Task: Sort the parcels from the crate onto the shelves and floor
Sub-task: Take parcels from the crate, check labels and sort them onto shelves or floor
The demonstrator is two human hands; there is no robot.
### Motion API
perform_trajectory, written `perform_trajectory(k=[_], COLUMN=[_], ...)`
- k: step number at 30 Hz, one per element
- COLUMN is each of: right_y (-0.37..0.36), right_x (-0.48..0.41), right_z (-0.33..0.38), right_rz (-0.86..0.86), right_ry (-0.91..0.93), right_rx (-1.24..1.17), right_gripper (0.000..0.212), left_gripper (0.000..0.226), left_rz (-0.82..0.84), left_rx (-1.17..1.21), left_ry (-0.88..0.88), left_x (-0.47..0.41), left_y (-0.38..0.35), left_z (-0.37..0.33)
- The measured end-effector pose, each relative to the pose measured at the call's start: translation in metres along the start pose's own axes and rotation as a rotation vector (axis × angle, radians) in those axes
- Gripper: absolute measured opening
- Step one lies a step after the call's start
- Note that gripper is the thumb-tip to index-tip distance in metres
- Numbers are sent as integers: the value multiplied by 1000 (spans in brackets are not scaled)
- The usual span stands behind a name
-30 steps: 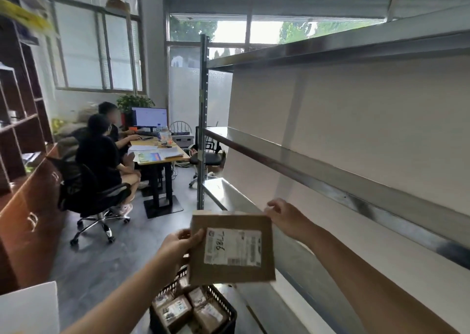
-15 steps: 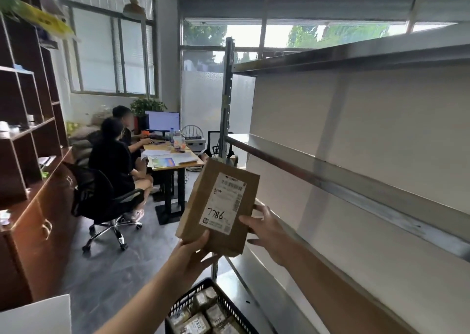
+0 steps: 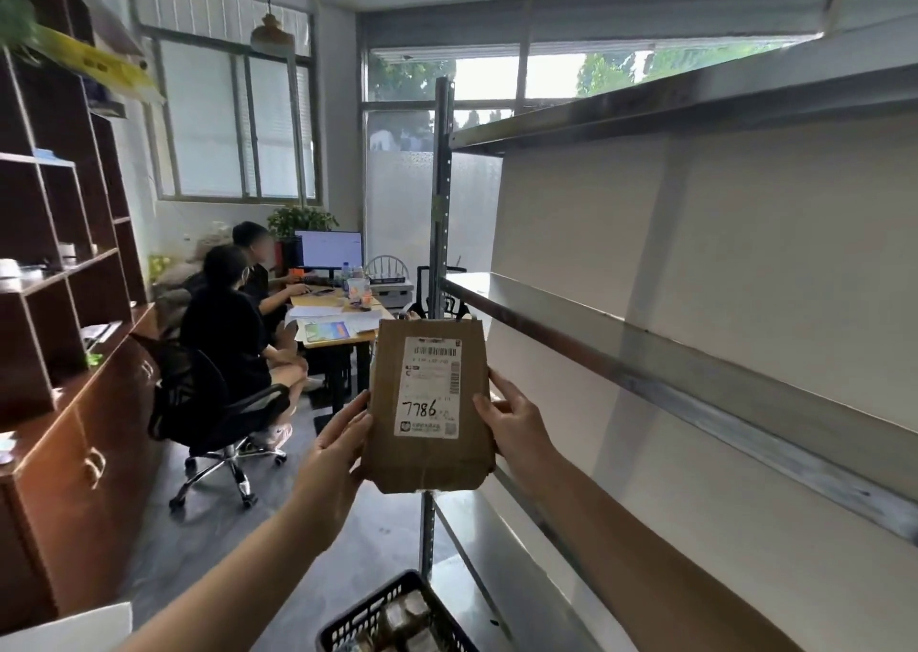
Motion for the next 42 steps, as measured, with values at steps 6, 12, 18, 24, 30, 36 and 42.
perform_trajectory(k=[6, 12, 18, 24, 30, 36, 42], right_y=[-4, -12, -14, -28, -52, -82, -122], right_x=[-54, -94, -110, -122, -132, -151, -182], right_z=[24, -3, -26, -27, -49, -79, -123], right_rz=[89, 197, 246, 320, 361, 333, 331], right_ry=[50, 10, -37, -13, -59, -110, -155], right_rx=[-34, -54, -81, -89, 0, 42, 112], right_gripper=[35, 39, 45, 43, 45, 49, 50], left_gripper=[36, 38, 46, 52, 54, 50, 45], left_rz=[-90, -168, -160, -171, -162, -197, -273], left_rx=[-21, -82, -110, -139, -146, -101, -21], left_ry=[-95, -10, 8, -41, -19, 29, 117], left_x=[-32, -67, -80, -91, -105, -133, -164], left_y=[-17, -25, -17, -9, 19, 56, 111], left_z=[-22, 6, 25, 24, 32, 50, 76])
Point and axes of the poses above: each hand's wrist, its own x-axis away from the middle knuckle, its own y-axis out of the back of the hand, z = x × y, the point moved 7 cm from there along -x, towards the middle knuckle, and after that the axes turned 3 degrees about -x, right-handed, at the moved point
